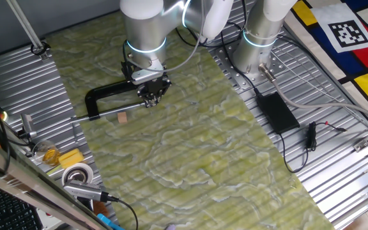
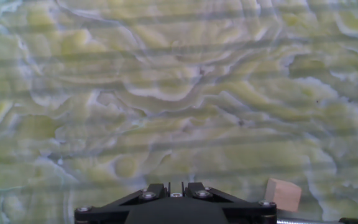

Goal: Sharpen the pencil with a pencil sharpener

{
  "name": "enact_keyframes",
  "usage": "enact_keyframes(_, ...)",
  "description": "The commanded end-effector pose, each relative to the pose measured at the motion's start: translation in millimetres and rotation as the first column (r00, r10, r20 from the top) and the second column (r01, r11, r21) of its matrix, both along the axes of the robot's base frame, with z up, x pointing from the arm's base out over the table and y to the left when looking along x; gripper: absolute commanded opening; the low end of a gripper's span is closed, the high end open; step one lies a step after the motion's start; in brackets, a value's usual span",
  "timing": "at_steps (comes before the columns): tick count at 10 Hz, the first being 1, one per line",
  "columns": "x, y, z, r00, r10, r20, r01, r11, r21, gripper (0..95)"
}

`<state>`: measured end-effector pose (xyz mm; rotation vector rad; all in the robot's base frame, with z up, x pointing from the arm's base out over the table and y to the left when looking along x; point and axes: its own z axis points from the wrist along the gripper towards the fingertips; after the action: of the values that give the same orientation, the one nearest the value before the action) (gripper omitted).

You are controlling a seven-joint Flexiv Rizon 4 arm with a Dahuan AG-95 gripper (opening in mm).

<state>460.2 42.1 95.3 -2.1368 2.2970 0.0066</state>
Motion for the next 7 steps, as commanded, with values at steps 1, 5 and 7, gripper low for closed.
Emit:
enact_keyframes(1,0.3,0.0,0.0,1.000,-0.028,-0.003,0.028,1.000,0.007,0.0)
enact_keyframes(5,0.3,0.0,0.0,0.993,-0.115,-0.004,0.115,0.993,0.004,0.0)
enact_keyframes(7,0.3,0.0,0.0,0.996,-0.094,-0.005,0.094,0.996,-0.002,0.0)
